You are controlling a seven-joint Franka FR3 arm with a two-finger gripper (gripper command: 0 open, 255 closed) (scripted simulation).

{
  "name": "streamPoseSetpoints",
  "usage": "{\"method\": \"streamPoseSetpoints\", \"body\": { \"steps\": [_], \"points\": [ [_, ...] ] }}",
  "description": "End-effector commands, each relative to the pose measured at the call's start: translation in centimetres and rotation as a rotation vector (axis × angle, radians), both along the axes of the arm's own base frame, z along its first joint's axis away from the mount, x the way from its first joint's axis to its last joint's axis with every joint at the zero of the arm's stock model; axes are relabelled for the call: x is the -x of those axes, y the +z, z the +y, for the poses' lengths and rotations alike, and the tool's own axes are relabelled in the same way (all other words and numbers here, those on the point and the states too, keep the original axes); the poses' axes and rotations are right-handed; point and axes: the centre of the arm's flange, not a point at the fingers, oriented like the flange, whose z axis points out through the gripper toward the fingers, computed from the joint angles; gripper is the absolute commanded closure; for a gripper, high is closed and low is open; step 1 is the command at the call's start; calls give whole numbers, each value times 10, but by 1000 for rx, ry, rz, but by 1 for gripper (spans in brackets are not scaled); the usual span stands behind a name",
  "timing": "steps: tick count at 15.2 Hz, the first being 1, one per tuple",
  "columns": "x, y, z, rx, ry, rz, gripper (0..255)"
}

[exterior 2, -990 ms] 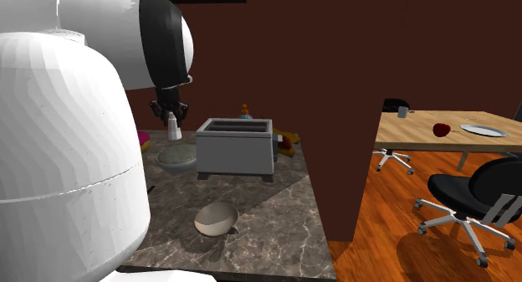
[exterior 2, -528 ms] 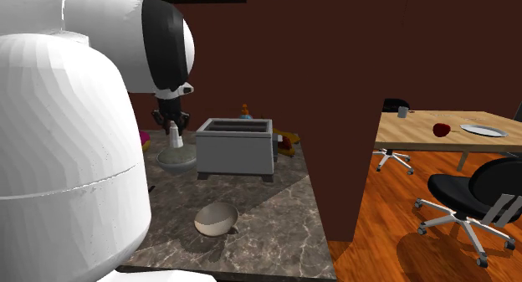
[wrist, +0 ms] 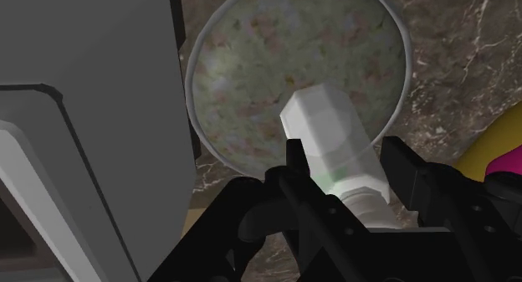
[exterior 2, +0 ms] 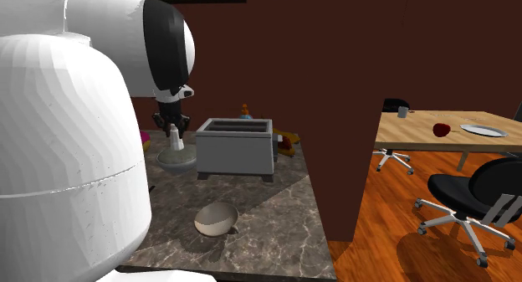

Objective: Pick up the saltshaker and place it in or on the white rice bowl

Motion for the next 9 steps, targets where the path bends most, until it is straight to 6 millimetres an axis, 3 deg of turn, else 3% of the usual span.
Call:
{"method": "streamPoseSetpoints", "body": {
  "steps": [1,6,9],
  "points": [
    [0,0,0,0,0,0,0],
    [0,0,0,0,0,0,0],
    [8,38,-8,0,0,0,0]
  ]
}}
